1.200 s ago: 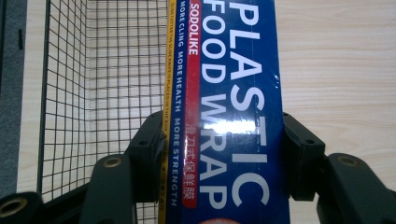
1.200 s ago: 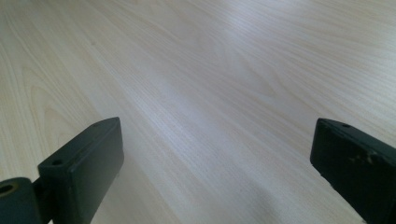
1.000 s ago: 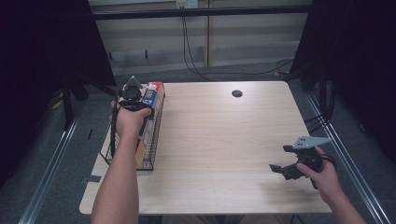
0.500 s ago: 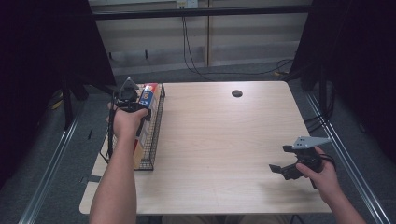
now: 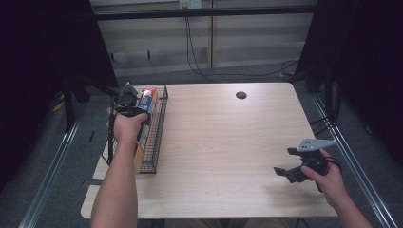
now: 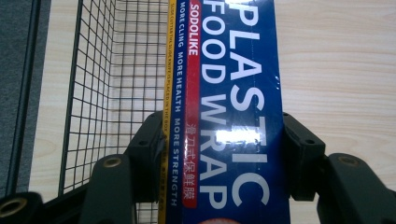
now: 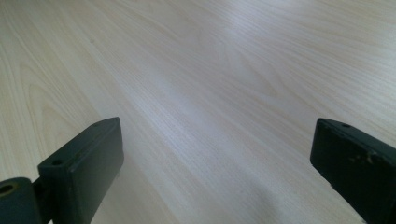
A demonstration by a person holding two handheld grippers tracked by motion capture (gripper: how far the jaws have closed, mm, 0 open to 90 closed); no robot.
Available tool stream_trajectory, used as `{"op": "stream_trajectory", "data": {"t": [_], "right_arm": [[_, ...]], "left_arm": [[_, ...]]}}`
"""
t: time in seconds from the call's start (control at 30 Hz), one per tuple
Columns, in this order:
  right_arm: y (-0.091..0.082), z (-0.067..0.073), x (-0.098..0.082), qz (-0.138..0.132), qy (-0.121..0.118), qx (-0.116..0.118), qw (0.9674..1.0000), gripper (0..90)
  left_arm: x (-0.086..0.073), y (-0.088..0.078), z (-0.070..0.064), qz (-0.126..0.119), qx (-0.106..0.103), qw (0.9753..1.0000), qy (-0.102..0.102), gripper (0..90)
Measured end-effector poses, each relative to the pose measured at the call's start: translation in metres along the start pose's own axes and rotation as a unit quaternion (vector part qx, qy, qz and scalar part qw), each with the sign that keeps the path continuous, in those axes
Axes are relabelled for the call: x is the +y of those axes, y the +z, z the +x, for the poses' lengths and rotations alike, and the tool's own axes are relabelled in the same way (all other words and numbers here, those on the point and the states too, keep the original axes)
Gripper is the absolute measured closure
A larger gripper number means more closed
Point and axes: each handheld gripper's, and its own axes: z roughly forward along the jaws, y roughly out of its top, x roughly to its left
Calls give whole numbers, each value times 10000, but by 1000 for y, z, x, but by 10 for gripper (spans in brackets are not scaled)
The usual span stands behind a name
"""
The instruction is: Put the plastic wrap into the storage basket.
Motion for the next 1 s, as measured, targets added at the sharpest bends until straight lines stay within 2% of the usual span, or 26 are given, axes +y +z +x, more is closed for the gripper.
{"op": "stream_trajectory", "data": {"t": [0.07, 0.1, 0.5, 0.6, 0.73, 0.83, 0.97, 1.0], "right_arm": [[1, 0, 0, 5, -2, -2, 10000, 28], [1, 0, 0, 17, 10, 12, 10000, 28], [2, 0, 0, 24, -17, -12, 10000, 28], [2, 0, 0, 33, -11, -6, 10000, 28], [2, 1, -1, 45, 9, 10, 10000, 28], [2, 1, -1, 39, 32, -4, 10000, 28], [1, 1, -1, 49, 33, 7, 10000, 28], [1, 1, -1, 49, 33, 7, 10000, 28]], "left_arm": [[-1, 2, 1, -17, -4, 9999, -100, 430], [0, 3, 3, 7, -4, 10000, -37, 430], [-3, 14, 12, 87, -32, 9999, -105, 429], [-4, 17, 12, 67, -66, 9998, -198, 429], [-3, 21, 12, 83, -39, 9999, -129, 428], [-4, 25, 10, 91, -48, 9997, -199, 427], [-3, 27, 11, 114, -39, 9998, -150, 427], [-3, 27, 10, 115, -48, 9997, -207, 427]]}}
